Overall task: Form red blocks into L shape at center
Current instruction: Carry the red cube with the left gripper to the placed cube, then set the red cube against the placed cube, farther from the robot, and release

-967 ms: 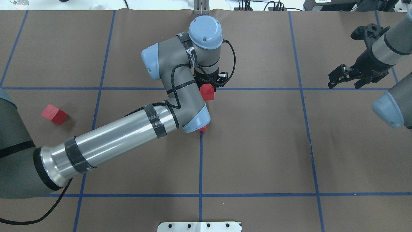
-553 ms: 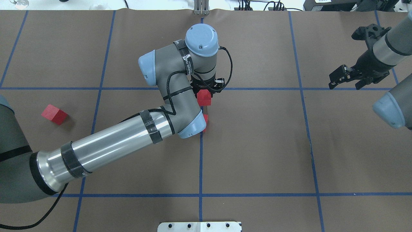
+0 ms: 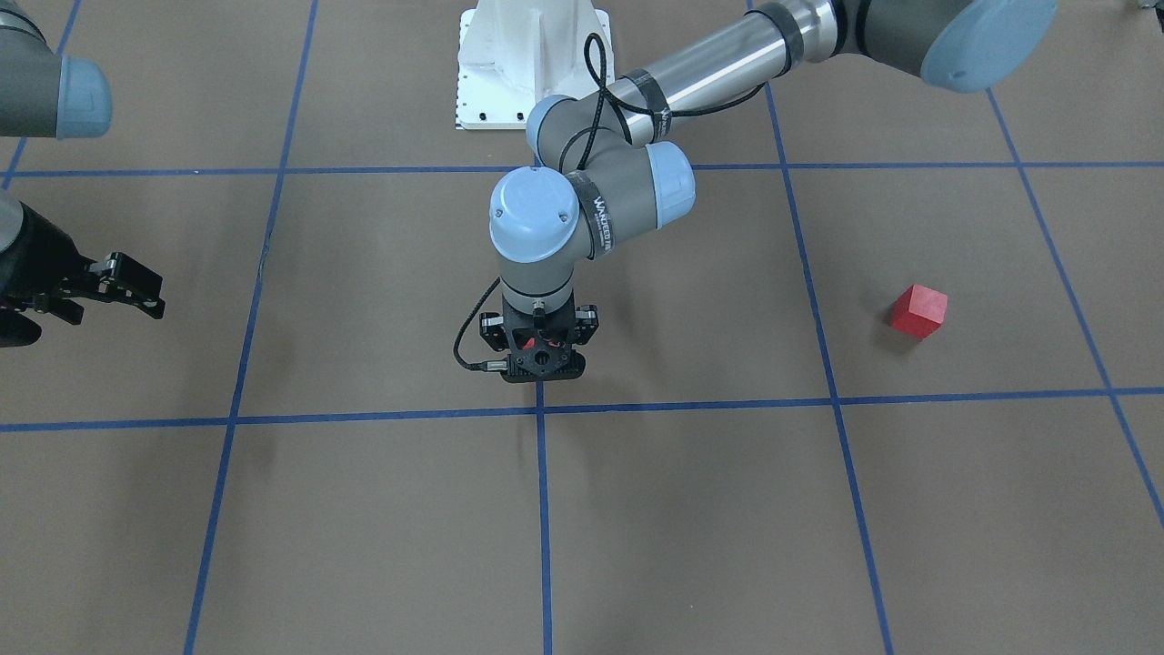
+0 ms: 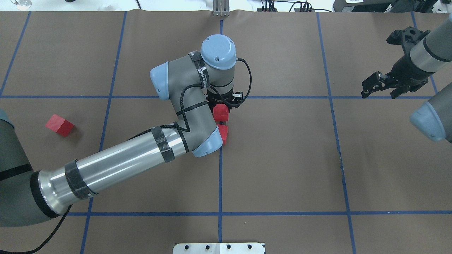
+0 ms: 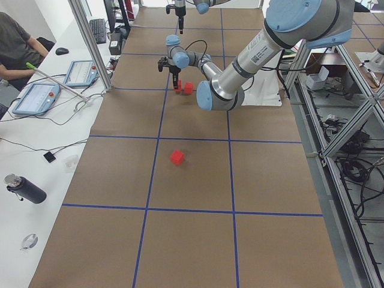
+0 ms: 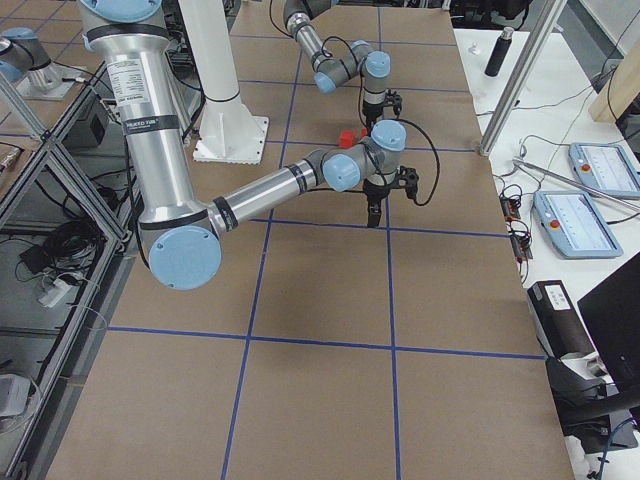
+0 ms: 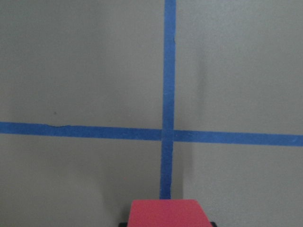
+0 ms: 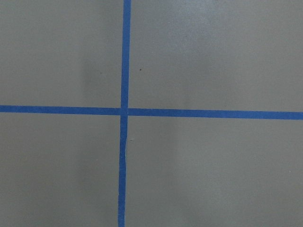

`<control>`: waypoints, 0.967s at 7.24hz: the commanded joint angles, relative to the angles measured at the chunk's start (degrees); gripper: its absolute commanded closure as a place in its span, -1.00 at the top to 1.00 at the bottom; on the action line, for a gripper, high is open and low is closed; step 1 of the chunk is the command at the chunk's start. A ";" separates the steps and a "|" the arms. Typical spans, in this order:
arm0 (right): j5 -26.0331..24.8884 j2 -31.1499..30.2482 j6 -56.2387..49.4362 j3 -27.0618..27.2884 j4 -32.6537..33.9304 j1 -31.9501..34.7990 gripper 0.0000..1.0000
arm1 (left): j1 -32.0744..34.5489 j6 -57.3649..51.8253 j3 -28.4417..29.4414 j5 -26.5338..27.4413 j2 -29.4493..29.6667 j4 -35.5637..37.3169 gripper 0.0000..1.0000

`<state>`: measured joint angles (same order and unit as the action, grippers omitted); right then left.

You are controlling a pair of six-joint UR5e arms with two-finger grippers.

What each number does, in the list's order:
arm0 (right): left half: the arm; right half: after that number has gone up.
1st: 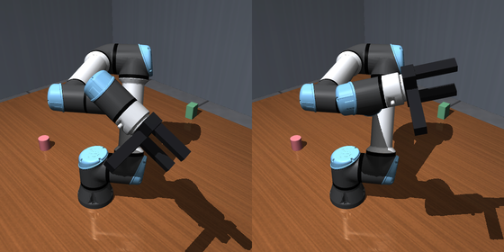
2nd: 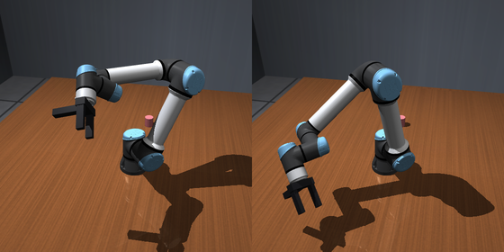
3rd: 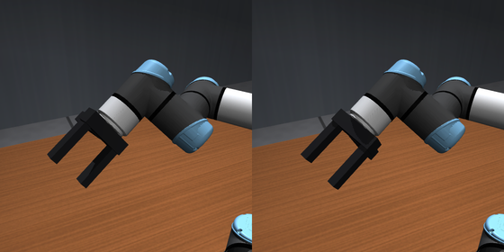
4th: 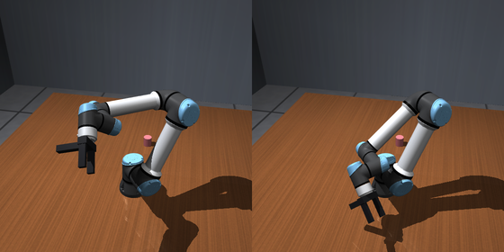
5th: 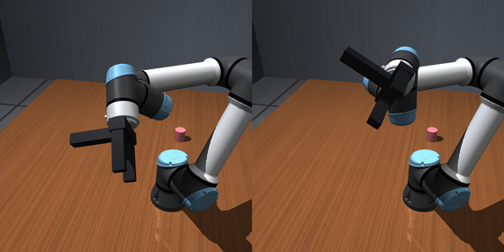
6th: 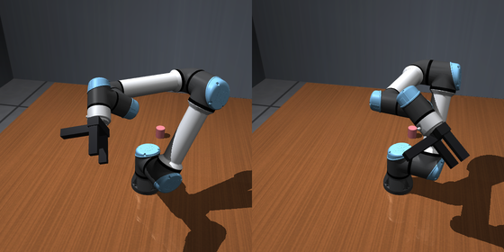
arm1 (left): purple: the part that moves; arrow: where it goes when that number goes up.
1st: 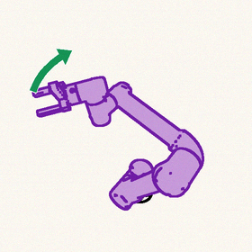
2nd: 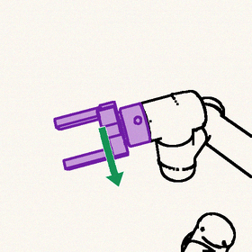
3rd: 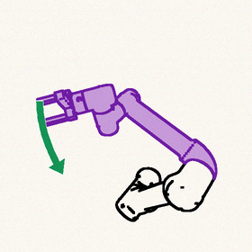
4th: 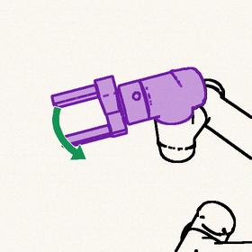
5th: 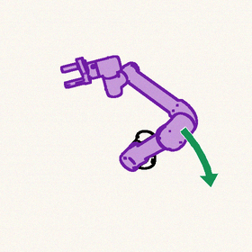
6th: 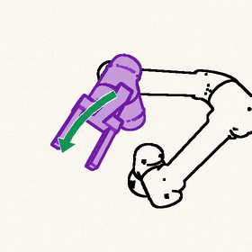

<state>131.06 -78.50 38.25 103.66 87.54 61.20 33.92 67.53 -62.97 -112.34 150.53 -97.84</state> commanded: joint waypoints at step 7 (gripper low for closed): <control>-0.02 -0.69 0.07 1.02 0.00 -0.12 1.00 | -1.13 0.41 -4.62 -0.08 -3.67 0.20 -1.00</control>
<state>131.05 -79.19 38.32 104.75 87.54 61.09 33.02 67.89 -67.59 -112.41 146.89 -97.68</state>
